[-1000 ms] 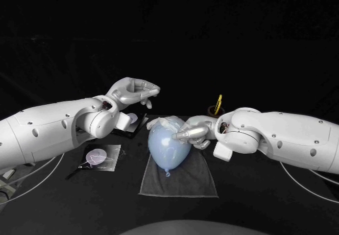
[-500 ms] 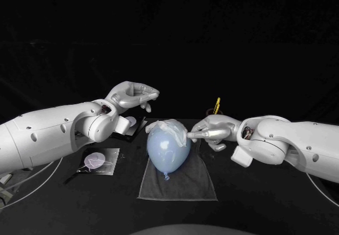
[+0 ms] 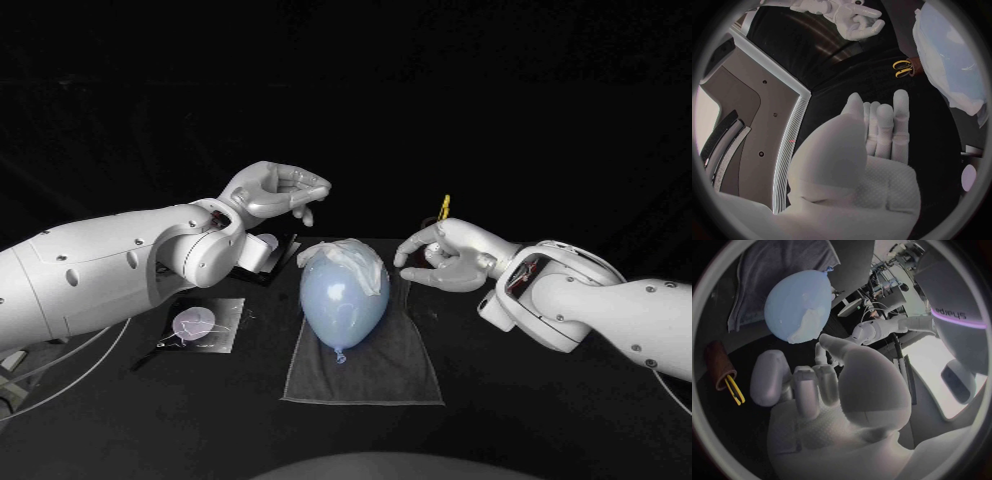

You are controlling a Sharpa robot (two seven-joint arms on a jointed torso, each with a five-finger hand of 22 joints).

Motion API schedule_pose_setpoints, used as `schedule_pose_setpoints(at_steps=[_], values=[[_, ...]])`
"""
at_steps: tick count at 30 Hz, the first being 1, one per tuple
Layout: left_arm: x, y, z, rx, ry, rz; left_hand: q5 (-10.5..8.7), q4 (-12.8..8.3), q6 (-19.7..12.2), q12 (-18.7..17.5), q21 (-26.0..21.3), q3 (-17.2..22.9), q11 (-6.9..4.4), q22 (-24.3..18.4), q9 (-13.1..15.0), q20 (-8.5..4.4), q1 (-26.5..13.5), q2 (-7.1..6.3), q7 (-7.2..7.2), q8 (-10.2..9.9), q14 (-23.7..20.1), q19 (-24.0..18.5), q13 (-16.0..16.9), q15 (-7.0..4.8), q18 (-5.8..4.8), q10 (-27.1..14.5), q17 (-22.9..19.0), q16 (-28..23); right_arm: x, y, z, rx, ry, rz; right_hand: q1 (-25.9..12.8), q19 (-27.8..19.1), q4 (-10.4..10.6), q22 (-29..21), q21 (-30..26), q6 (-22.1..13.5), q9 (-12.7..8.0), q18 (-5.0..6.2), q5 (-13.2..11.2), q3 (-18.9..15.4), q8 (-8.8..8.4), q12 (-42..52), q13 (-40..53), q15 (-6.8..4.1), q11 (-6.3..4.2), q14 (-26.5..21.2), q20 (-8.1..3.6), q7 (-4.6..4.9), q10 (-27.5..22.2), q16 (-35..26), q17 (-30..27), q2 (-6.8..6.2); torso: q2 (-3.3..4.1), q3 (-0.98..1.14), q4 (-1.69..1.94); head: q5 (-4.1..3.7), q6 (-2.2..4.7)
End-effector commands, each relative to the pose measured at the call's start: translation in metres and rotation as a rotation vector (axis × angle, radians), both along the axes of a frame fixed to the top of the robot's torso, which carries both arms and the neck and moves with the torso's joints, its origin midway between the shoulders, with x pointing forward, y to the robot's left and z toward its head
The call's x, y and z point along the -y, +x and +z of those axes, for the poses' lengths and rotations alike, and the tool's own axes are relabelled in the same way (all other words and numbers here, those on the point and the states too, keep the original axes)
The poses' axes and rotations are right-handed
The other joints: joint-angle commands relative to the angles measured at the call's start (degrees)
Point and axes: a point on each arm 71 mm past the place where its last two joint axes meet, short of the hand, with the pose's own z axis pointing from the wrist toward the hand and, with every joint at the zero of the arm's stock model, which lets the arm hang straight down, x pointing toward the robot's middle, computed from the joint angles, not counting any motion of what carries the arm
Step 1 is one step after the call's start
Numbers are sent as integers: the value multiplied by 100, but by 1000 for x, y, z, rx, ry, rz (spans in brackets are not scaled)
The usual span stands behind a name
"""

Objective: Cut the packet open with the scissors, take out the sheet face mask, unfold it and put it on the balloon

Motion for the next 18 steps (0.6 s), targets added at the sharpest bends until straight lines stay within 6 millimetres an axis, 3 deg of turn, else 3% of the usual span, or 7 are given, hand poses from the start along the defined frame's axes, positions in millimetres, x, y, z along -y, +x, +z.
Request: schedule_pose_setpoints(at_steps=[1,6,11,18], values=[[5,-2,2,34,7,-39,-7,-5,-19,-14,-9,38,-5,-6,-1,12,55,-20,-8,-27,-39,-31,-5,-2,77,-6,-2,-39,-2,-4,5,317,-84,43,70,-18,-1,892,-48,62,-122,88,-31,-42,-111,-32,1116,39,43,598,48,-11,335,20,1505,-7,-1,-1,8,-22,-29],[7,-3,3,41,13,-50,-7,-7,-16,-13,-10,40,-6,-6,-1,12,59,-24,-9,-27,-34,-33,-5,-2,77,-3,7,-42,-4,-7,-8,423,-126,34,82,-36,-20,881,-108,73,-331,100,-87,-97,-308,-27,1116,37,41,598,54,-12,336,20,1505,-90,-1,-1,1,-53,-119],[9,-4,3,44,15,-56,-7,-7,-16,-13,-10,40,-6,-6,-1,12,59,-24,-9,-27,-34,-33,-5,-2,77,-3,7,-42,-10,-11,-22,464,-133,15,30,-41,24,872,-147,-13,-510,101,-154,-178,-510,-19,1118,88,109,598,84,74,340,20,1505,-157,8,6,3,-95,-135],[12,-5,3,47,17,-65,-7,-9,-11,-11,-11,46,-7,-7,0,12,66,-24,-10,-25,-27,-35,-5,-3,78,2,18,-45,-21,-18,-37,478,-113,4,-12,-48,70,861,-190,-24,-608,106,-218,-265,-609,-13,1119,136,163,598,121,131,341,20,1505,-209,7,10,4,-100,-196]])
